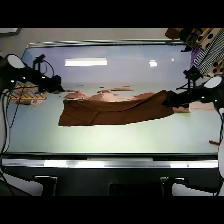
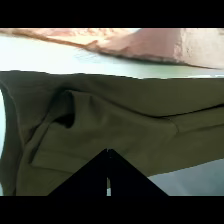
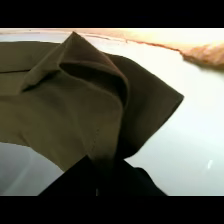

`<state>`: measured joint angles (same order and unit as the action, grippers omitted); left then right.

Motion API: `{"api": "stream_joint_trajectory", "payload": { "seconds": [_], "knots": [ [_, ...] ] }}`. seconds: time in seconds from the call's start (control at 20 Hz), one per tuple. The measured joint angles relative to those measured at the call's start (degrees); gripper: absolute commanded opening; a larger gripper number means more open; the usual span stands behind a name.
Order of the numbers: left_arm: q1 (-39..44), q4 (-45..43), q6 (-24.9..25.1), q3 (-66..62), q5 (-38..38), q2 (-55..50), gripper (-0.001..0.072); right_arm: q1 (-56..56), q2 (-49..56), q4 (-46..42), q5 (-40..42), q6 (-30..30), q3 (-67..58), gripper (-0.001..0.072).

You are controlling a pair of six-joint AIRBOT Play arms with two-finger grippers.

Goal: Fold the clothes and pants, and hang the long-sleeved shirts on hangers.

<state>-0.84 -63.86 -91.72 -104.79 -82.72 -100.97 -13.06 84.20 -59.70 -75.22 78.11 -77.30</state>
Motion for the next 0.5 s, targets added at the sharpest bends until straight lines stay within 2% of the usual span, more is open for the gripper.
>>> {"api": "stream_joint_trajectory", "payload": {
  "seconds": [0.5],
  "knots": [
    [24.61,14.12,-7.39,0.00,18.53,-12.61,0.0020,0.00,-7.87,-7.32,-11.69,10.71,-11.98,0.0030]
  ]
}}
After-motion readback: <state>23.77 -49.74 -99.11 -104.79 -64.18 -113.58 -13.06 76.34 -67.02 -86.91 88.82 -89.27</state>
